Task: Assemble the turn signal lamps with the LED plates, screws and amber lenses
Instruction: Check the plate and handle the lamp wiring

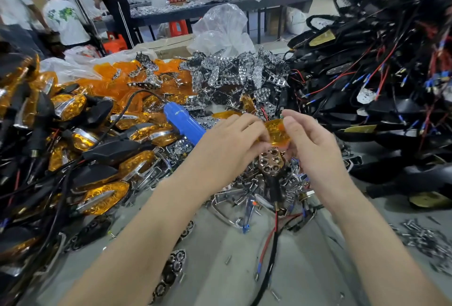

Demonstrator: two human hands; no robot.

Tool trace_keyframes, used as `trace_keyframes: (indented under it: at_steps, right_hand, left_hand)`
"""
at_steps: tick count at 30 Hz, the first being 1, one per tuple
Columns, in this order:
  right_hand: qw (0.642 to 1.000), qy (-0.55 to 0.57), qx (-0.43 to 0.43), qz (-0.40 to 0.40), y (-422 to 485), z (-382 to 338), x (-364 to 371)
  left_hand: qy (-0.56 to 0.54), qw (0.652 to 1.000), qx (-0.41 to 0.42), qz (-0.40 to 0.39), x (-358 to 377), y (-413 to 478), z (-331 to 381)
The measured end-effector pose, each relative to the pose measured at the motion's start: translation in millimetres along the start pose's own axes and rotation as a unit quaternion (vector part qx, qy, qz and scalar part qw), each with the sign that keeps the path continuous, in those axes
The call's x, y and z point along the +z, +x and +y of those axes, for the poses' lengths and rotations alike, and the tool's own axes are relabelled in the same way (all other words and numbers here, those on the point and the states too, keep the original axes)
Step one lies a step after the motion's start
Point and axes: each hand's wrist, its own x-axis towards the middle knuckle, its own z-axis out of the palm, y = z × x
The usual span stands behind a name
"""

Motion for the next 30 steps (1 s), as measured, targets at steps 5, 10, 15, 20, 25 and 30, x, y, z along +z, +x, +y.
trace_keyframes:
  at_steps: [5,10,15,20,25,30]
  right_hand:
    - [0.997,0.070,0.003,0.016,2.1,-4.4,-2.9]
    - [0.962,0.232,0.064,0.130,6.9,-11.8,-13.7]
    - [0.947,0.281,0.089,0.130,6.0,-12.0,-15.7]
    - [0.958,0.235,0.100,0.128,6.8,-10.7,-10.6]
    - [0.963,0.223,0.103,0.109,5.7,-12.1,-8.1]
    - [0.965,0.220,0.102,0.100,3.9,-13.2,-9.0]
  left_hand:
    - [0.003,1.000,0.011,0.028,-5.5,14.3,6.7]
    - [-0.019,0.992,-0.124,0.002,1.5,2.6,-4.2]
    - [0.143,0.967,-0.102,-0.186,26.5,-6.8,-3.3]
    - [0.180,0.963,-0.099,-0.177,39.6,-6.8,2.8]
    - [0.121,0.978,-0.124,-0.120,35.5,-10.5,-1.2]
    - [0.029,0.984,-0.174,-0.016,23.1,-10.2,-1.8]
